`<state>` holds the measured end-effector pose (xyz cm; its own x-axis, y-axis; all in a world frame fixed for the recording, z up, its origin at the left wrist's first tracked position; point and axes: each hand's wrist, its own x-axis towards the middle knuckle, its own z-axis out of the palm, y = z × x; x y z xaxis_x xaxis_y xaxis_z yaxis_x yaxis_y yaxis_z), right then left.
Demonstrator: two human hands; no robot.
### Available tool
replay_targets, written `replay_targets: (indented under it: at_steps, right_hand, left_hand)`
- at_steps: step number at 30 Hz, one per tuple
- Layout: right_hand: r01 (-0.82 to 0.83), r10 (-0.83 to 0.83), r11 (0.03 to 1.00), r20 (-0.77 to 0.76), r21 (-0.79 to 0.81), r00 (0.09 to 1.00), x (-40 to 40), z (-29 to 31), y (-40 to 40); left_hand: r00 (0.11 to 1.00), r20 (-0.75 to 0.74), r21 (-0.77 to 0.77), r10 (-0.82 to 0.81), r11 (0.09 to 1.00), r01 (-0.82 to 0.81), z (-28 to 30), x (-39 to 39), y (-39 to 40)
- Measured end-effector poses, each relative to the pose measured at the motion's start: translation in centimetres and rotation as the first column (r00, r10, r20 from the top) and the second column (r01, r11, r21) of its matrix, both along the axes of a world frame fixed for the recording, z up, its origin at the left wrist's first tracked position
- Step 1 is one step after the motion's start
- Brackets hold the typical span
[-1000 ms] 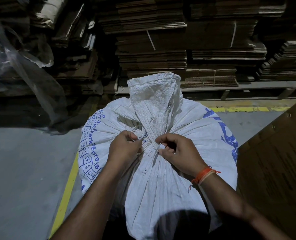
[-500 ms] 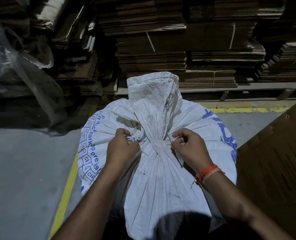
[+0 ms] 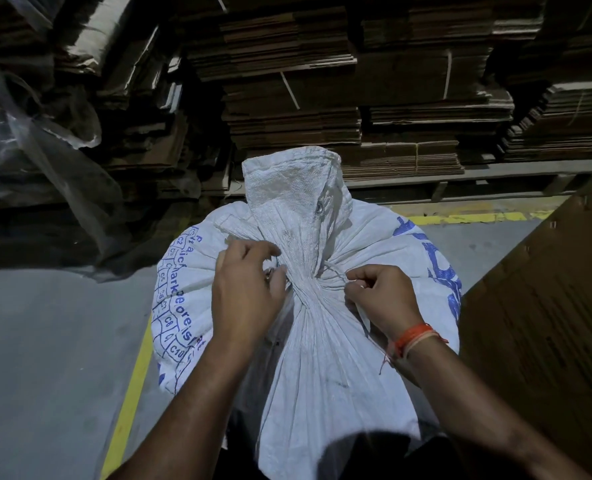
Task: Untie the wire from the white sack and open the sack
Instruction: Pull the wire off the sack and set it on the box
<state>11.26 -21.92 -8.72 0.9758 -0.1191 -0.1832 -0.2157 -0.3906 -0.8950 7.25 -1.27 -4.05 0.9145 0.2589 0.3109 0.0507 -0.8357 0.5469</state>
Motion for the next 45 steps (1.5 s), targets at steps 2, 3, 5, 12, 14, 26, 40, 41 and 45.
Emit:
replay_targets:
  at_steps: [2,3,5,12,14,26,40,41,45]
  right_hand:
    - [0.003,-0.003,1.000,-0.007,0.018,1.000,-0.5,0.2,-0.2]
    - [0.007,-0.007,1.000,-0.006,0.023,1.000,-0.6,0.3,-0.3]
    - [0.019,-0.019,1.000,0.014,0.015,1.000,-0.7,0.3,-0.5]
    - [0.007,-0.007,1.000,0.035,-0.018,0.999,-0.6,0.4,-1.0]
    - [0.021,-0.020,1.000,0.030,-0.006,0.999,-0.4,0.4,-1.1]
    - [0.088,-0.086,0.994,0.036,-0.066,0.996,0.1,0.9,-3.2]
    - [0.407,-0.409,0.912,0.167,0.046,0.897,-0.6,1.4,-6.3]
    - [0.408,-0.409,0.912,0.163,0.044,0.898,-0.5,1.5,-6.3]
    - [0.399,-0.403,0.915,0.174,0.056,0.899,-0.4,1.6,-6.4]
  left_hand:
    - [0.993,0.001,-0.003,-0.115,0.993,0.115,0.1,0.1,-0.9]
    - [0.986,-0.009,-0.004,-0.166,0.986,0.166,0.2,0.1,-1.3]
    - [0.969,-0.014,-0.003,-0.246,0.969,0.246,0.6,0.5,-2.2]
    - [0.904,-0.091,0.085,-0.418,0.901,0.425,2.6,4.8,-4.9]
    - [0.906,-0.085,0.112,-0.415,0.899,0.423,3.0,6.6,-5.3]
    - [0.823,-0.465,0.303,-0.326,0.815,0.494,-1.3,11.1,-4.3]
    - [0.873,-0.371,0.397,-0.316,0.796,0.456,-1.3,10.3,-5.1]
    - [0.876,-0.344,0.373,-0.339,0.806,0.459,-1.2,10.4,-5.4]
    - [0.859,-0.232,0.225,-0.456,0.834,0.504,0.0,10.9,-6.8]
